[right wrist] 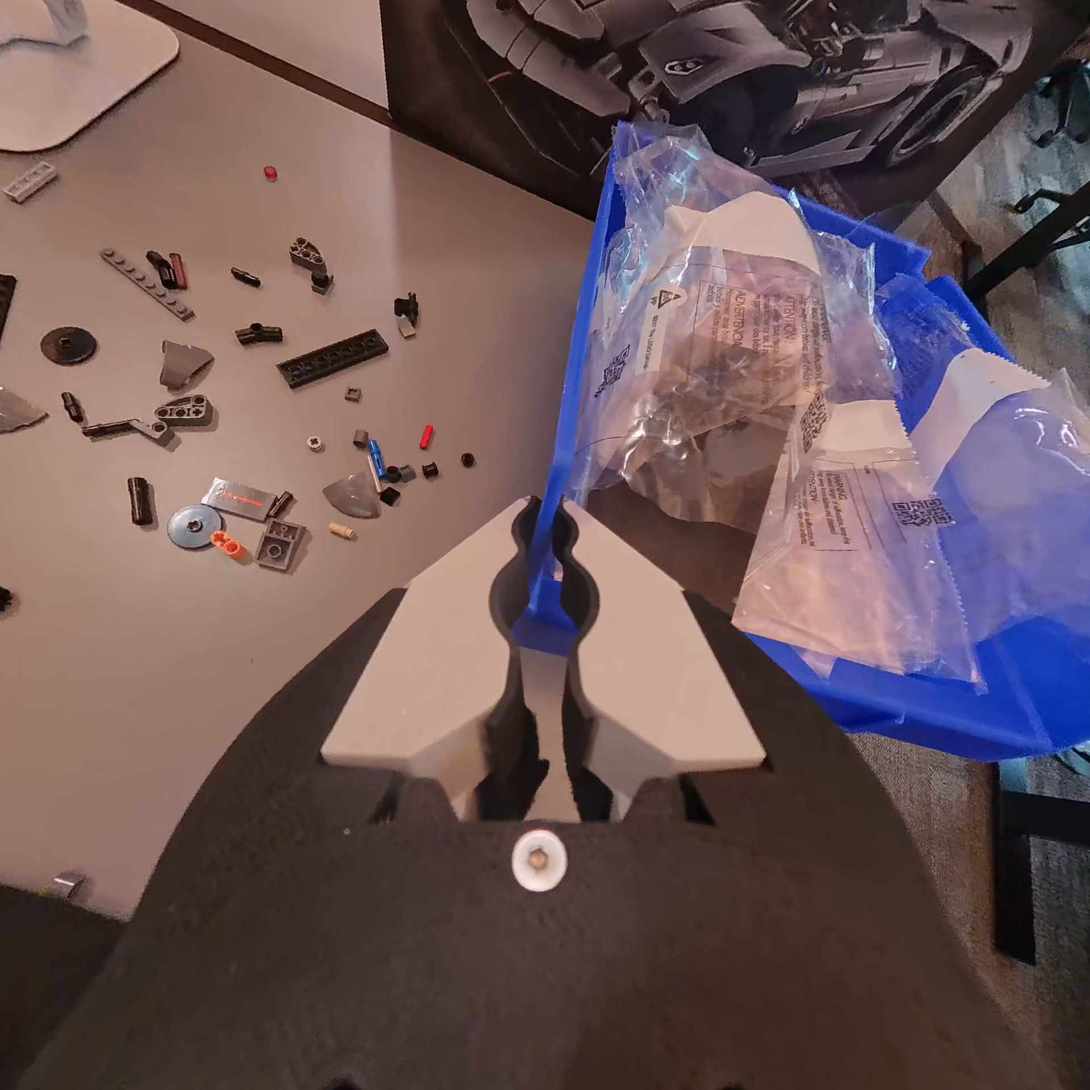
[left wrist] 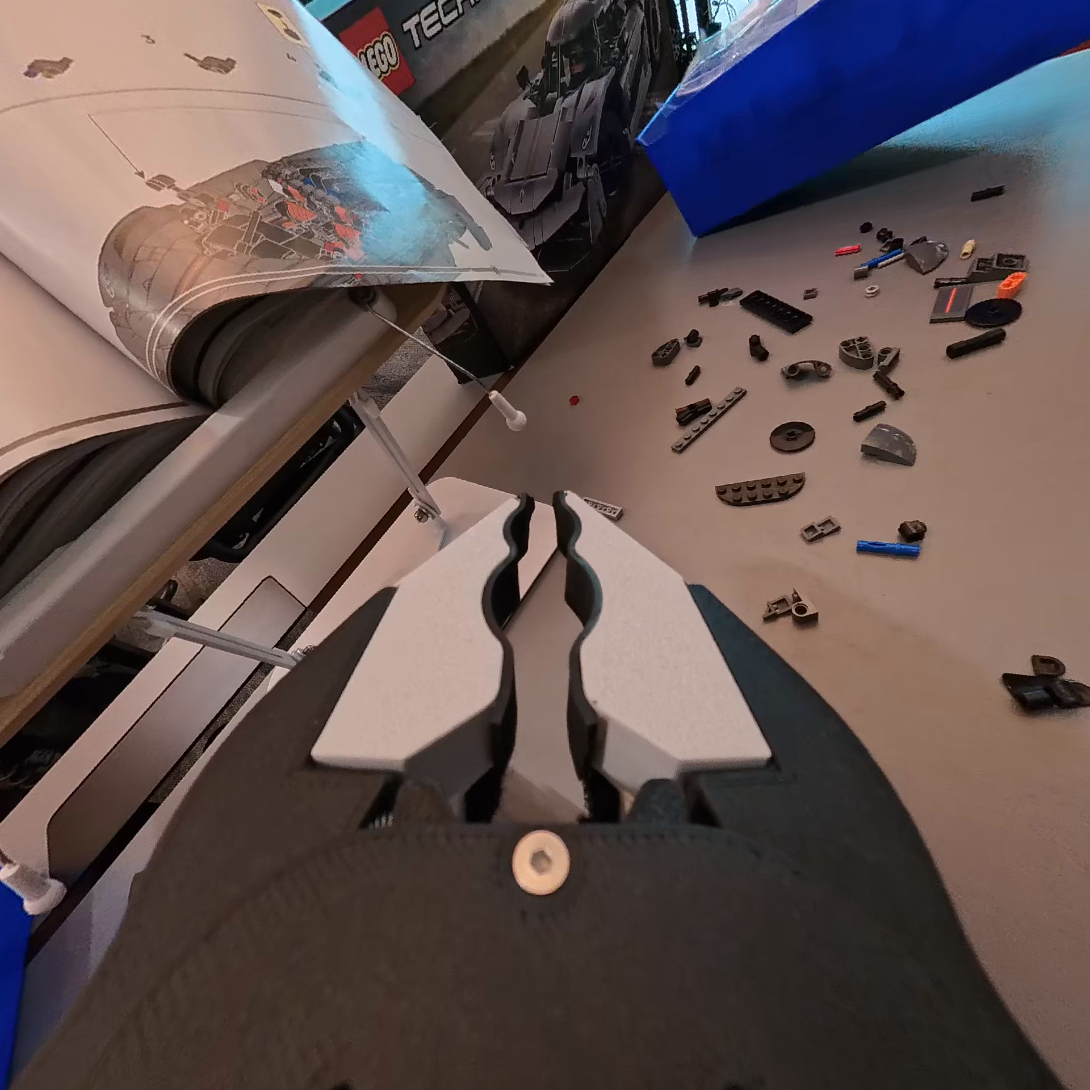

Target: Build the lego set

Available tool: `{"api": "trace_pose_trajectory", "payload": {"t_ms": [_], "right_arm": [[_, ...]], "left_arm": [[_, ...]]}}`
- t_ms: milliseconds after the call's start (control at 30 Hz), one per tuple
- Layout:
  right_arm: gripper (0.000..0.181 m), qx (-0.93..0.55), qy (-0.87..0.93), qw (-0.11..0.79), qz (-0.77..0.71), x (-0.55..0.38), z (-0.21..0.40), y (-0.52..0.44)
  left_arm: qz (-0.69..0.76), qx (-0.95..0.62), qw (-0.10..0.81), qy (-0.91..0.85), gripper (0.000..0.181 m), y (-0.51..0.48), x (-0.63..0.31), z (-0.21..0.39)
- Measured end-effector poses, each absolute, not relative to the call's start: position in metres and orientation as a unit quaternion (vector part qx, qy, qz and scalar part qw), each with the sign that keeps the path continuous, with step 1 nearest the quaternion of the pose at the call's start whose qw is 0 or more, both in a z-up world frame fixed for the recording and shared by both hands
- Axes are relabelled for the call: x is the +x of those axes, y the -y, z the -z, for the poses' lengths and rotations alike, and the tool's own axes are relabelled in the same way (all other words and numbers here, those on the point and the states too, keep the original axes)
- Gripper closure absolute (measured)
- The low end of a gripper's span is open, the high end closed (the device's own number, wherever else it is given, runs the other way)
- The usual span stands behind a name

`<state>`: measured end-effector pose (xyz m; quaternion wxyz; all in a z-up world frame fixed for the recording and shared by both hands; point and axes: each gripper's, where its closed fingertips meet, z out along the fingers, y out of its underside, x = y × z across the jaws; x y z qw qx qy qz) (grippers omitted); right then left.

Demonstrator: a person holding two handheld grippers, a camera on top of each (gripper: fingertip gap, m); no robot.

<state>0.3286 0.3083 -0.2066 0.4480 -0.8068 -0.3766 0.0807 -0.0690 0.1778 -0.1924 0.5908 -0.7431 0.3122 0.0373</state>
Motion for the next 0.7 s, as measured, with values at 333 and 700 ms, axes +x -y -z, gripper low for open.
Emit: {"api": "trace_pose_trajectory", "payload": {"t_ms": [333,700], "right_arm": [[0.181,-0.816,0.38,0.427,-0.085,0.314,0.202,-0.335],[0.18,-0.83,0.364,0.411,-0.101,0.313,0.267,-0.325]], "left_arm": [[-0.038,-0.746,0.588,-0.312,0.175,-0.179,-0.07,0.195],[-0.039,-0.745,0.585,-0.318,0.175,-0.178,-0.066,0.195]]}}
